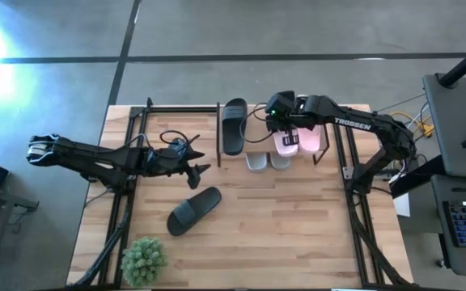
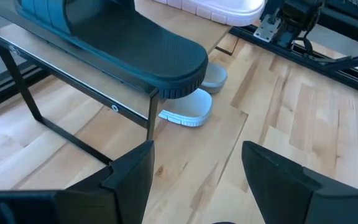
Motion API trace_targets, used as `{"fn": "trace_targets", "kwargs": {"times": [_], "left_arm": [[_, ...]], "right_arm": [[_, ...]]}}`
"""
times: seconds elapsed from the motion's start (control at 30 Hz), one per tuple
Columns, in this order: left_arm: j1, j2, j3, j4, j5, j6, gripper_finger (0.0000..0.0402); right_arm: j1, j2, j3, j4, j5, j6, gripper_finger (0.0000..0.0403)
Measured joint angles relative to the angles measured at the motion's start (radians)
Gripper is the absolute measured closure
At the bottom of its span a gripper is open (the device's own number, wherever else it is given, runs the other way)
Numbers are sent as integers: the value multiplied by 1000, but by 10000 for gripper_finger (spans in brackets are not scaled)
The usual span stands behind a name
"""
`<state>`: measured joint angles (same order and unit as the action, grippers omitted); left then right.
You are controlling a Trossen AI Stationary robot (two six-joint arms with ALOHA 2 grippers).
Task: Pick and place slides into the shelf
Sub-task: Put the pink slide on the shelf
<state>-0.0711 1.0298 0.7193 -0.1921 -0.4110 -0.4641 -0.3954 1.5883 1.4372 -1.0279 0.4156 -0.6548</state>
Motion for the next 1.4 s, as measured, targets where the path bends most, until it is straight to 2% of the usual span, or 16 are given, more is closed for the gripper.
{"fn": "trace_targets", "kwargs": {"times": [0.17,0.37,0.7,0.8,0.87,1.0,1.1,1.17,1.23,1.4], "left_arm": [[0,0,0,0,1,0,174],[0,0,0,0,2,-1,174],[0,0,0,1,2,-1,174],[0,0,3,1,4,-3,174],[0,0,17,4,14,-29,174],[0,0,36,163,40,-149,174],[15,12,50,311,82,-153,174],[37,19,74,312,92,-156,174],[65,31,109,315,102,-152,174],[155,72,189,316,192,-99,198]], "right_arm": [[0,2,27,-4,8,34,300],[-2,-1,79,-119,63,55,250],[-2,-87,97,-163,84,188,239],[-1,-115,97,-172,165,211,240],[-7,-144,97,-166,175,282,243],[-8,-191,97,-167,24,440,266],[-13,-205,97,-157,-120,597,311],[-18,-208,97,-128,-211,669,351],[-18,-201,97,-97,-231,696,382],[-19,-138,103,-17,-224,702,393]]}}
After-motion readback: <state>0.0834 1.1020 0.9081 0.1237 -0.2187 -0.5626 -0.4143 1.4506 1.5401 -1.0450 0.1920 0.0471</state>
